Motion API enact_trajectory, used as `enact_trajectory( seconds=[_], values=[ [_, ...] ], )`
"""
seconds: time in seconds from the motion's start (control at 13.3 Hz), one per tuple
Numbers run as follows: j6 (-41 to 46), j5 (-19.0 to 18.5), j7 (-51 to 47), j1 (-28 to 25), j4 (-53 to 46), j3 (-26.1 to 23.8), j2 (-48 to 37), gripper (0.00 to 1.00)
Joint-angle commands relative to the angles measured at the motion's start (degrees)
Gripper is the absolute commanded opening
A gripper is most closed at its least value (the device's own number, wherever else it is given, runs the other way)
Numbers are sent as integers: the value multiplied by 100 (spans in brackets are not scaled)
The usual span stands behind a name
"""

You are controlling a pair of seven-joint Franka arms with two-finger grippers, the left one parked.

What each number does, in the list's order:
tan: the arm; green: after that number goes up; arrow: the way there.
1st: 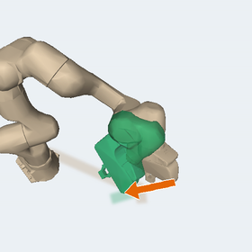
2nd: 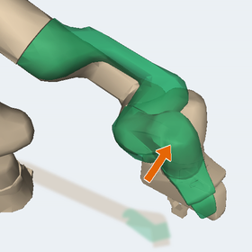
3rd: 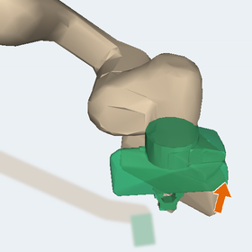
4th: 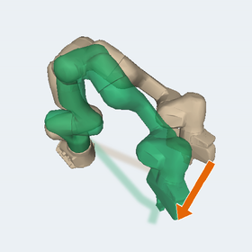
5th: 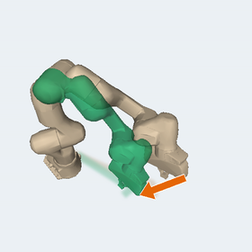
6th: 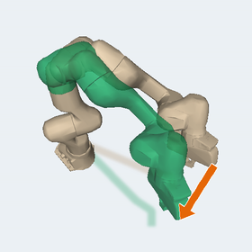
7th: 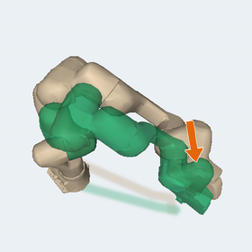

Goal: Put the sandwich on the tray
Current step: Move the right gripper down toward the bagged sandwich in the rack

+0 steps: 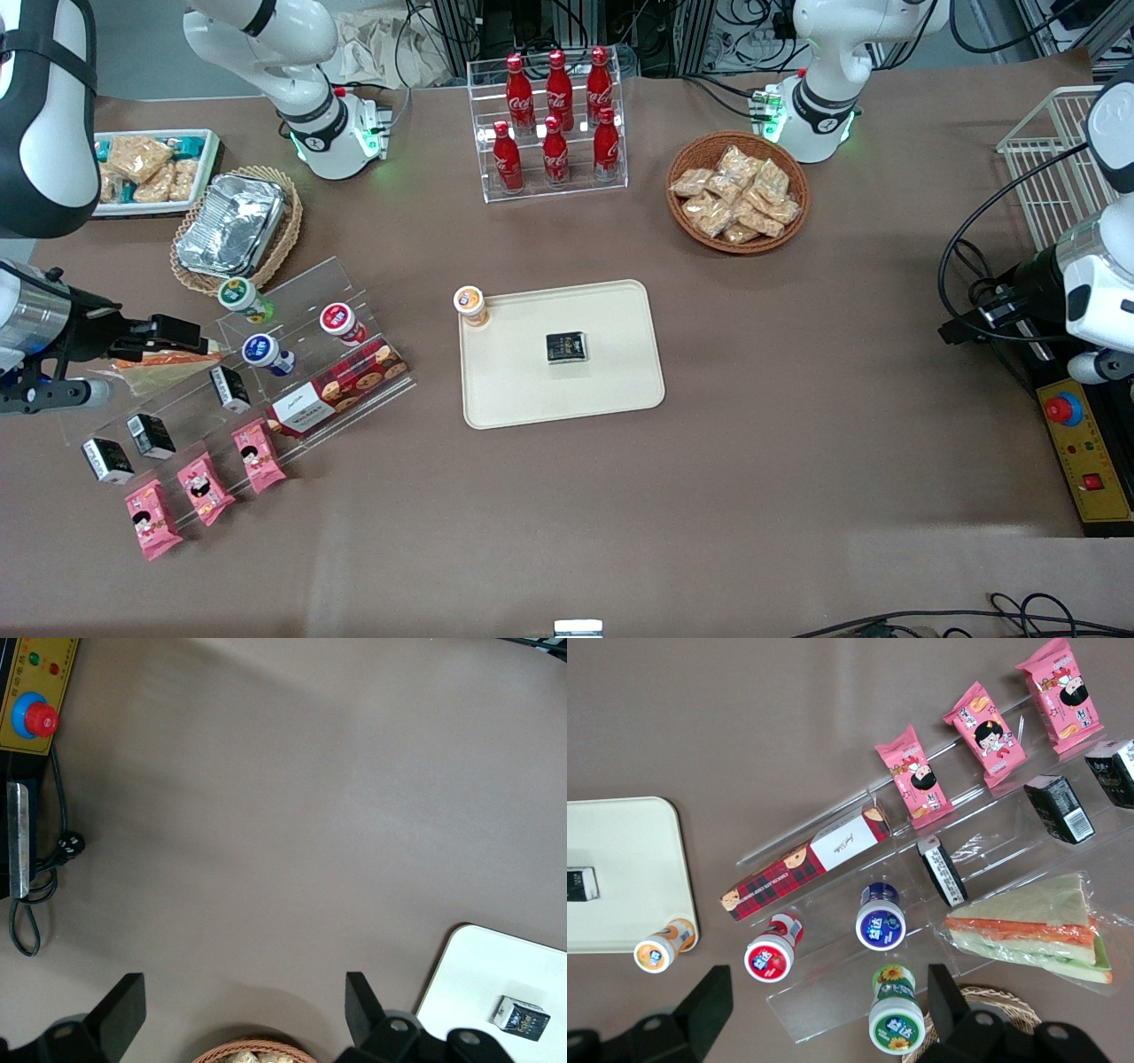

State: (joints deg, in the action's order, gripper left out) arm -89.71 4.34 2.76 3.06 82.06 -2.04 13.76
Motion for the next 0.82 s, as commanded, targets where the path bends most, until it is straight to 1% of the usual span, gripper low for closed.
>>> enact_trajectory(
  seconds=[0.0, 0.22, 0.38, 0.45, 0.75],
  values=[
    [42, 119, 41, 72, -41, -34, -5, 98],
    [164, 23, -186, 72, -15, 54, -207, 98],
    [200, -39, -958, 90, 20, 133, -321, 98],
    [304, -39, -1135, 177, 47, 220, -339, 98],
    [550, -30, -1251, 581, 47, 318, -313, 98]
  ],
)
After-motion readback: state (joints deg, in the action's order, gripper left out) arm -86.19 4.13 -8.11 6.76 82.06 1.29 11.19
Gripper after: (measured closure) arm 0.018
